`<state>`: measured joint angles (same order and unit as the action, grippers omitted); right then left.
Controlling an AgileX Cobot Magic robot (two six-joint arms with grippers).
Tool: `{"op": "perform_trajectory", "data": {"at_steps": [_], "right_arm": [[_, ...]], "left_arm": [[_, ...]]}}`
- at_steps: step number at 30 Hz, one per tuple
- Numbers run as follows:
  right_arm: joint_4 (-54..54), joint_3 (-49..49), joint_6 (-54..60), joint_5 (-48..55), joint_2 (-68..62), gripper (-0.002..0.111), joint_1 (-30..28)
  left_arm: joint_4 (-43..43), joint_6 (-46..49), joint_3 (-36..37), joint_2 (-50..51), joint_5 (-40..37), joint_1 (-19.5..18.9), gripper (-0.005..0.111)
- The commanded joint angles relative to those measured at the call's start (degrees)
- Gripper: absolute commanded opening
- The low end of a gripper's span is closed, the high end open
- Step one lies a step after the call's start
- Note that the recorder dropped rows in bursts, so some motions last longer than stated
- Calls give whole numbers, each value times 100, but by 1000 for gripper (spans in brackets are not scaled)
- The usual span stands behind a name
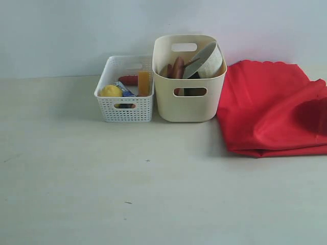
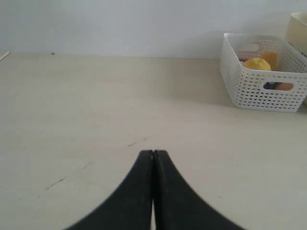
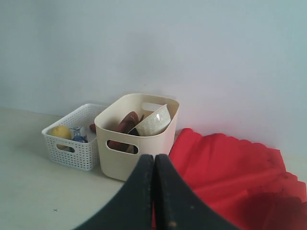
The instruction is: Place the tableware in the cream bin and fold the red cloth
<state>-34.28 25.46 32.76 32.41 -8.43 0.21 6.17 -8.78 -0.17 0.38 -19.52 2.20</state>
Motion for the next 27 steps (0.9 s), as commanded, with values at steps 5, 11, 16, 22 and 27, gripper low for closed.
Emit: {"op": "perform_trajectory", "data": {"at_steps": [5, 11, 16, 22, 27], "right_arm": [[-21, -38, 10, -45, 23, 0, 17], [217, -38, 257, -150, 23, 0, 17], [358, -51, 306, -175, 23, 0, 17], [357, -51, 138, -175, 23, 0, 17], [674, -586, -74, -701, -28, 0, 17]], "left_arm": [[4, -48, 17, -38, 17, -24, 0], [4, -48, 17, -38, 17, -24, 0], [4, -48, 17, -38, 17, -24, 0], [4, -48, 17, -38, 17, -24, 0], [4, -48, 17, -38, 17, -24, 0]]}}
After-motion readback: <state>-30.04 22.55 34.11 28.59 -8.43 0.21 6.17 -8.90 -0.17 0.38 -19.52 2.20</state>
